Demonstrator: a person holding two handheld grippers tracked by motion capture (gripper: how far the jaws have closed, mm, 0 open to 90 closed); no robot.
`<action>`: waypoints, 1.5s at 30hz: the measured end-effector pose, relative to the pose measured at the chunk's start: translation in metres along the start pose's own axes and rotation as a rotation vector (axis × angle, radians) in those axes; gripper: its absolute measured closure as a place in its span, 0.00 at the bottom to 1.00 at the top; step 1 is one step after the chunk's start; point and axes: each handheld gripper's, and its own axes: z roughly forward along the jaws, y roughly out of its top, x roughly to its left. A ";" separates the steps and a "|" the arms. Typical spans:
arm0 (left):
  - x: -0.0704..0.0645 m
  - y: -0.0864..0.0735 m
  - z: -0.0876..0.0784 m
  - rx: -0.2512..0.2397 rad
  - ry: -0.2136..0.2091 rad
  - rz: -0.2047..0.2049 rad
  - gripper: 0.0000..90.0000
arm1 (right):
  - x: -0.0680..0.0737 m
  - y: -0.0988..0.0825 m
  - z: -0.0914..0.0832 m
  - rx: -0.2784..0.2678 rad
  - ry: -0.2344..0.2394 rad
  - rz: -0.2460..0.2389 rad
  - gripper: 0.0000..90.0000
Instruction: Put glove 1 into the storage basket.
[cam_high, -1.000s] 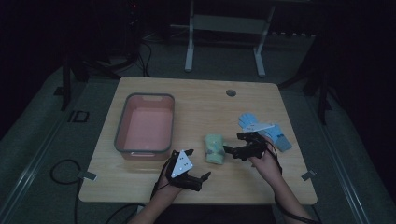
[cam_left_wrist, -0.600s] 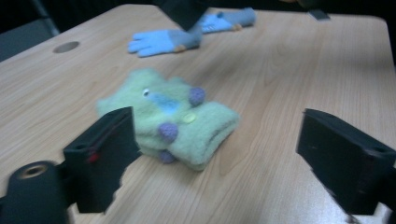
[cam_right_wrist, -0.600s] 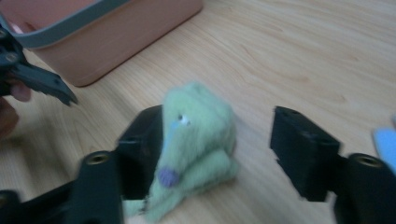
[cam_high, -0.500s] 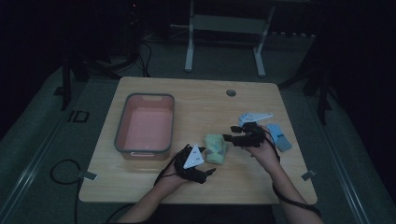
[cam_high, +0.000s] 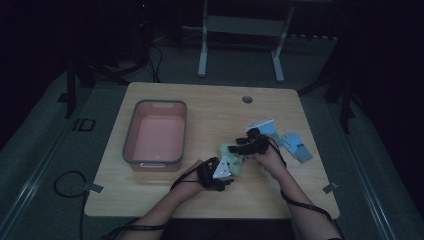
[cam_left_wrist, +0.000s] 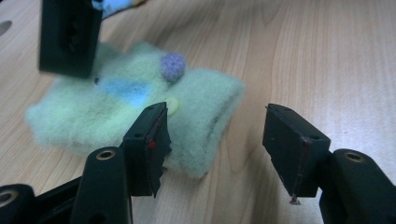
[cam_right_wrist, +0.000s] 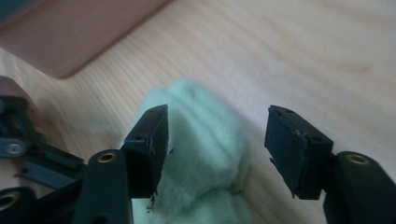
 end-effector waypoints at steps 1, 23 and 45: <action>0.001 0.001 0.002 0.010 0.000 0.006 0.47 | -0.001 -0.002 0.004 0.017 0.000 0.006 0.43; 0.007 0.014 0.009 0.093 0.057 0.009 0.84 | 0.002 -0.003 0.016 0.126 0.038 0.043 0.78; 0.027 0.044 -0.040 0.144 0.073 0.051 0.87 | 0.021 0.038 -0.009 0.051 0.079 0.058 0.82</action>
